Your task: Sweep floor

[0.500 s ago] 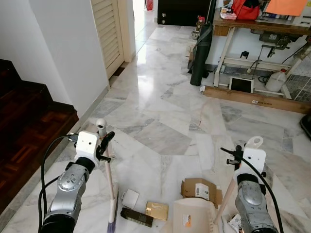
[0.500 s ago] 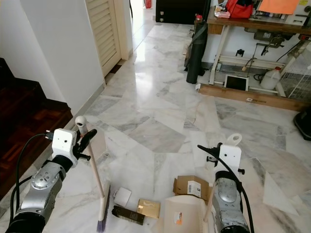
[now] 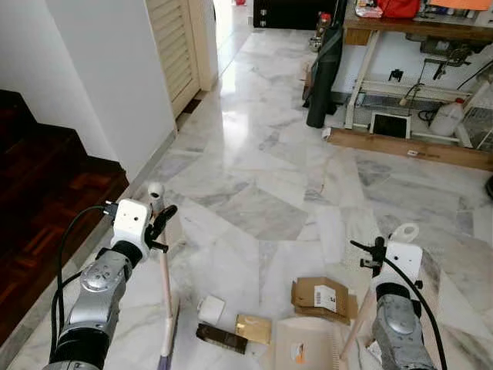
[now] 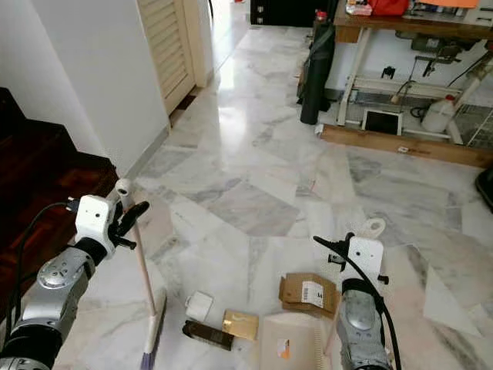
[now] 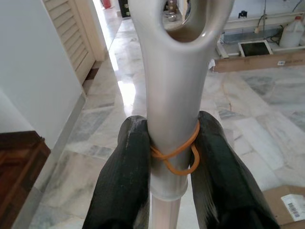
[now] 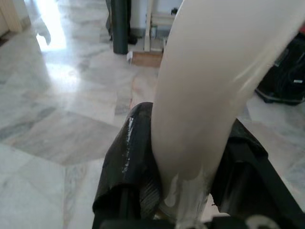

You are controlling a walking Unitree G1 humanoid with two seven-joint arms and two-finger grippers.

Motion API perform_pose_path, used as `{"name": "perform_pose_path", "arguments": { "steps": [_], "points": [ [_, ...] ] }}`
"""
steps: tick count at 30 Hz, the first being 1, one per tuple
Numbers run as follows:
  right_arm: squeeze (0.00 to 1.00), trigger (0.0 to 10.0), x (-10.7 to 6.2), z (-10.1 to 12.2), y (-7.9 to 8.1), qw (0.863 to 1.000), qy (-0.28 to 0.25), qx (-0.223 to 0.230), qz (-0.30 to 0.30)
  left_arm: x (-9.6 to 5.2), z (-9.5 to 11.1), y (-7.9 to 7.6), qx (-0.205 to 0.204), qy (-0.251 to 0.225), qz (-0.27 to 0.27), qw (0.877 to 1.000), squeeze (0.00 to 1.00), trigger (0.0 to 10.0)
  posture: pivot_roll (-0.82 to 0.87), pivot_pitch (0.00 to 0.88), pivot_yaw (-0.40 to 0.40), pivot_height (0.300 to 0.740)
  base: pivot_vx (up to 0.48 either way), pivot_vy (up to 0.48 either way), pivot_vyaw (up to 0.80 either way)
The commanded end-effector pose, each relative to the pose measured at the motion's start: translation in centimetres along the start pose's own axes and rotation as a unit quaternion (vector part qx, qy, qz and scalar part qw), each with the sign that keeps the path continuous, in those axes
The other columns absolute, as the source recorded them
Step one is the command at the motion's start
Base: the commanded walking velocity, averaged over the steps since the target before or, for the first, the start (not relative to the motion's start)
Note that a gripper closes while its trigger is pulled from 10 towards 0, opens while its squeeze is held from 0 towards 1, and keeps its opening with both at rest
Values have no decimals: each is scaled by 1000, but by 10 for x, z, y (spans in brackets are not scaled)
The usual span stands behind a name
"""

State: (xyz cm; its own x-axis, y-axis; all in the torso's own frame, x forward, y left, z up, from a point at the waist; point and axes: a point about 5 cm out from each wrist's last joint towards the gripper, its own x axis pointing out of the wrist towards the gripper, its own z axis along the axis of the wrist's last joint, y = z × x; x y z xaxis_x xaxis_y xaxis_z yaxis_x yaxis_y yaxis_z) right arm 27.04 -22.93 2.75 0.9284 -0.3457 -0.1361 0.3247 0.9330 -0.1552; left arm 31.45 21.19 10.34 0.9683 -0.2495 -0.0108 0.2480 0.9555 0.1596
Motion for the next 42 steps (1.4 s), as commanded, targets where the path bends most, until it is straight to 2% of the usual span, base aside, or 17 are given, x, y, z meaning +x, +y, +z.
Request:
{"name": "perform_pose_path", "arguments": {
  "steps": [1,4,13,16,17,24,26,28,34,37,40,42],
  "points": [
    [0,10000,-1,-3,1,1000,4,-3,-1,-3,5,4,7,-6,-2,1000,0,10000,109,77,39,740,0,0,0],
    [0,10000,-3,-7,2,1000,11,2,2,-5,4,5,7,-5,-3,1000,0,10000,112,79,40,740,0,0,0],
    [0,10000,-9,-28,7,997,75,29,4,-6,6,9,5,0,-4,1000,0,10000,130,74,52,740,0,0,0],
    [0,10000,-9,-37,9,992,121,19,14,-6,7,12,-2,2,-2,1000,0,10000,128,66,52,740,0,0,0],
    [0,10000,-10,-42,12,988,152,13,28,-5,8,13,-2,3,-1,1000,0,10000,124,63,49,740,0,0,0],
    [0,10000,-9,-49,12,980,198,-6,24,-2,9,13,-6,2,0,1000,0,10000,128,56,45,740,0,0,0],
    [0,10000,-8,-52,16,968,246,-7,41,0,9,11,-9,1,-2,1000,0,10000,123,50,39,740,0,0,0],
    [0,10000,-7,-51,19,965,256,-15,51,0,9,11,-10,1,-3,1000,0,10000,122,49,37,740,0,0,0],
    [0,10000,1,-40,18,971,236,-4,34,1,9,10,-12,0,-3,1000,0,10000,123,45,34,740,0,0,0],
    [0,10000,9,-22,19,984,176,20,28,1,9,10,-13,-1,-3,1000,0,10000,124,44,34,740,0,0,0],
    [0,10000,12,-14,19,988,148,25,26,1,9,10,-13,-1,-3,1000,0,10000,123,43,34,740,0,0,0],
    [0,10000,17,0,18,994,101,41,18,1,10,9,-12,-2,-4,1000,0,10000,125,41,35,740,0,0,0]
  ]
}}
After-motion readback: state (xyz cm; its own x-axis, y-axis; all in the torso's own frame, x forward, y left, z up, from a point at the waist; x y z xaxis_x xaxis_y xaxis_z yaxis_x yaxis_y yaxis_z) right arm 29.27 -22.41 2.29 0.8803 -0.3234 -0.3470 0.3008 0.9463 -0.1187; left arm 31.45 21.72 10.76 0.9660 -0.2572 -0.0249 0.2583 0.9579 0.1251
